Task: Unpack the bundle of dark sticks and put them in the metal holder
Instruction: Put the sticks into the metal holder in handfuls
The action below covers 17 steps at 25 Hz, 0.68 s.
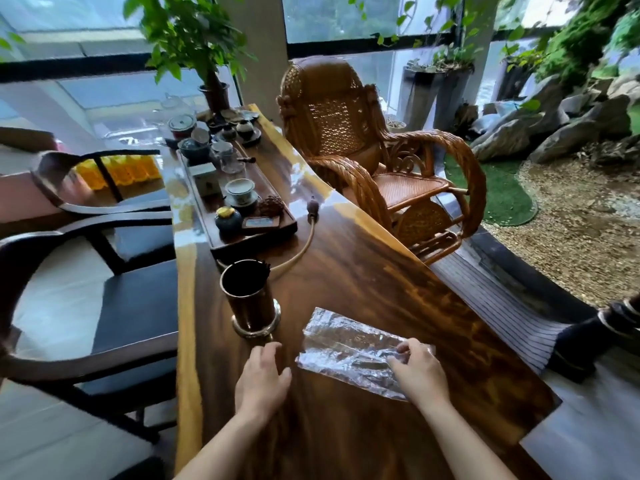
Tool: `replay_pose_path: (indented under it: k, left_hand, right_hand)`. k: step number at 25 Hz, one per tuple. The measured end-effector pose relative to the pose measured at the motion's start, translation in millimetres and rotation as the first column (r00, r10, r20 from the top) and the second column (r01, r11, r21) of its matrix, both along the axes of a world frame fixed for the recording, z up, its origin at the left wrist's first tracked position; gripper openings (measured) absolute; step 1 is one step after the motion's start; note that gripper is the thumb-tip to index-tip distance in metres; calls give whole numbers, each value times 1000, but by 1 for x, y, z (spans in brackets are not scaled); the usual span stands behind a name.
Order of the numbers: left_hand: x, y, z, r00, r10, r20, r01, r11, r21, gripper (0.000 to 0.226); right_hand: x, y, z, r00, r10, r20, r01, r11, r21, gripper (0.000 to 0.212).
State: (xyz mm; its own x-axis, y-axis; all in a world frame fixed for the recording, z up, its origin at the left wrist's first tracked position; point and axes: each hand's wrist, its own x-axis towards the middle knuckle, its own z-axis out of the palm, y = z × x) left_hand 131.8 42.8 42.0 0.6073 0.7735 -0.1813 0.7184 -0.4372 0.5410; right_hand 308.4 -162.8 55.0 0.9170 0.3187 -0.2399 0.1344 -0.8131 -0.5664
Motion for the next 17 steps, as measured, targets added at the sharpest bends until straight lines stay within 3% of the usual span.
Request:
replay_pose_path:
  k: [4, 6, 11, 17]
  left_hand:
    - [-22, 27, 27, 987, 66, 145, -74, 996, 48, 13]
    - [-30, 47, 38, 973, 87, 215, -100, 994, 51, 6]
    - [-32, 101, 60, 936, 78, 344, -101, 994, 49, 8]
    - [-7, 152, 79, 917, -17, 398, -12, 997, 71, 19]
  right_hand:
    - [-21, 63, 30, 988, 154, -8, -150, 972, 179, 15]
    - [-31, 96, 40, 978, 210, 3, -205, 947, 248, 11]
    - [-42, 176, 53, 974, 223, -25, -198, 906, 375, 12]
    - [-48, 221, 54, 994, 80, -75, -44, 914, 404, 11]
